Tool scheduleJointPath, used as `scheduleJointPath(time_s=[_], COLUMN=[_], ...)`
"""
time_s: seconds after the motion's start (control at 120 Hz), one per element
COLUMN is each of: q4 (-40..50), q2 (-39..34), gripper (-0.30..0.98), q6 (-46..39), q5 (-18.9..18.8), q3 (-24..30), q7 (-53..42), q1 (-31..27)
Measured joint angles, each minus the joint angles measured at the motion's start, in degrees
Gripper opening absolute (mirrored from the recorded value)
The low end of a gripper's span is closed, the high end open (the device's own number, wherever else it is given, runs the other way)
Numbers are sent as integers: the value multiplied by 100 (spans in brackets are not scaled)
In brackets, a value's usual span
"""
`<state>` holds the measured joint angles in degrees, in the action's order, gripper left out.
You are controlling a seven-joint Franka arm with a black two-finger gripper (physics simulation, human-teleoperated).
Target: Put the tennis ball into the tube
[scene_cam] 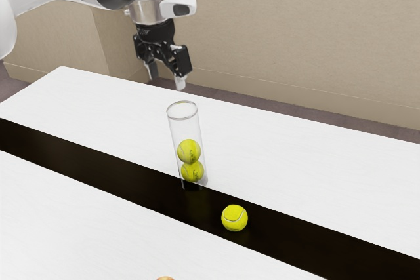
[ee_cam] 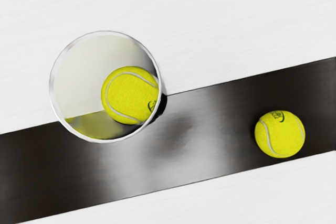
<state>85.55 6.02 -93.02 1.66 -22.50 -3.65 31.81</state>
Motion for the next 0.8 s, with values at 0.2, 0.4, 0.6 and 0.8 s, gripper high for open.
scheduleJointPath(time_s=[0.2,0.4,0.6,0.8], q4=[14,1036,1588,1888], q2=[449,863,1271,1723], gripper=[67,66,66,65], q6=[-1,-779,-1478,-2302], q5=[65,651,1021,1121], q3=[251,408,656,703], q7=[-46,-10,21,34], q1=[147,372,419,513])
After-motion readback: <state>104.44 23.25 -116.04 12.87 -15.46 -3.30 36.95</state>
